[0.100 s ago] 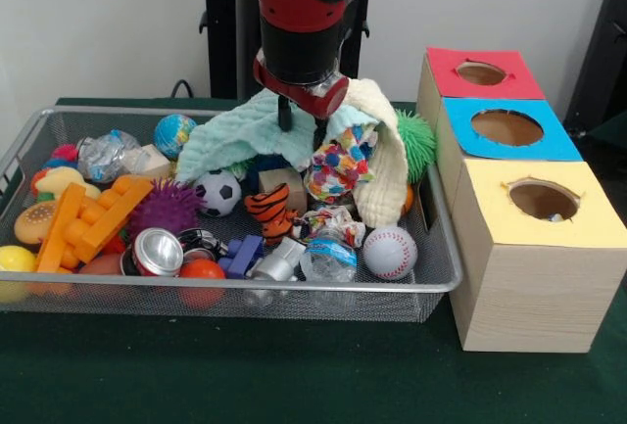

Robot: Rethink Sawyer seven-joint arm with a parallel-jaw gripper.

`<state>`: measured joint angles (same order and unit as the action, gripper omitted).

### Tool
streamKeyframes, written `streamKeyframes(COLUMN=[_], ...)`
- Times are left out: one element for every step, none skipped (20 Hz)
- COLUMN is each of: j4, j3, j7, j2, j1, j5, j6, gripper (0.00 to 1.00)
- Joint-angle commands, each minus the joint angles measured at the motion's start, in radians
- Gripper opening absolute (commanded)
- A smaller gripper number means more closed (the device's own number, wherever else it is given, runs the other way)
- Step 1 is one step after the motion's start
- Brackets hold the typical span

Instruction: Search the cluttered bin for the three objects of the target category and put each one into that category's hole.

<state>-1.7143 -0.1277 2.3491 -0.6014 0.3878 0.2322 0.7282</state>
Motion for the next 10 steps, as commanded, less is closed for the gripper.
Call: streamKeyframes(j4=[-0.041, -0.032, -0.014, 0.009, 0.016, 0.024, 0.031, 0.041, 0.040, 0.039], j3=[-0.115, -0.110, -0.106, -0.102, -0.101, -0.101, -0.101, -0.104, -0.108, -0.113], j7=[-0.053, -0.058, -0.069, -0.076, -0.080, -0.084, -0.088, -0.093, -0.097, -0.100], j2=[-0.093, -0.110, -0.130, -0.140, -0.141, -0.142, -0.142, -0.143, -0.142, -0.141], j1=[-0.010, -0.017, -0.024, -0.031, -0.033, -0.035, -0.037, -0.039, -0.036, -0.033], j5=[-0.077, -0.076, -0.073, -0.068, -0.064, -0.060, -0.056, -0.056, -0.056, -0.056], j6=[0.168, 0.198, 0.237, 0.271, 0.275, 0.278, 0.281, 0.299, 0.287, 0.274], gripper=[1.00, 1.00, 1.00, 1.00, 1.00, 1.00, 1.00, 1.00, 1.00, 1.00])
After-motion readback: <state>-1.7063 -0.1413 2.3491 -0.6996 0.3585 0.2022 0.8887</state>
